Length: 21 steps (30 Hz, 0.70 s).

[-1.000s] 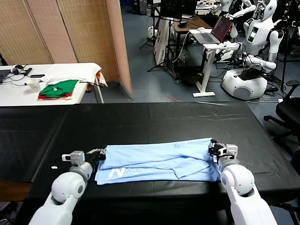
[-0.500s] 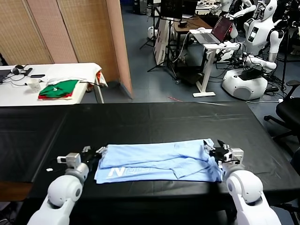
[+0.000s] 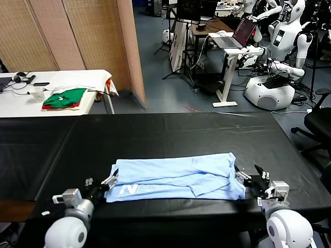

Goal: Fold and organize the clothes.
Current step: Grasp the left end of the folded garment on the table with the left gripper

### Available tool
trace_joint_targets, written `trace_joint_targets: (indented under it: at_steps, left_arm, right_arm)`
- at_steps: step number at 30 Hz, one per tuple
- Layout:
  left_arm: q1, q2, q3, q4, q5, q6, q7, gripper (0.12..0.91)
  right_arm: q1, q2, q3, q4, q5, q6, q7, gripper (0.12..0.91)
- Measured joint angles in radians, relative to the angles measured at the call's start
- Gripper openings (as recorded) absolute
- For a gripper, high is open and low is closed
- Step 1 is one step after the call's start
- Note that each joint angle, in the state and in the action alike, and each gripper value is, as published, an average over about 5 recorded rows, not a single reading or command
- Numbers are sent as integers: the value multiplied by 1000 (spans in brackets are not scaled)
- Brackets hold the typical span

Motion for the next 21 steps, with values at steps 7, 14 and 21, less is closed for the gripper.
trace_joint_targets:
  at_steps: [7,14,21]
  left_arm:
    - [19,-35,6,4,16,-12,12,907]
    - [24,-53,12,17,35,-23,25,840]
    - [24,-64,15,24,2,-18,26,601]
  right_arm:
    - [-9,11,1,5,-4,0,1,907]
    - [-11,20,-4,7,-8,0,1,907]
    - [-12,26,-7,6,-11,1,1,907]
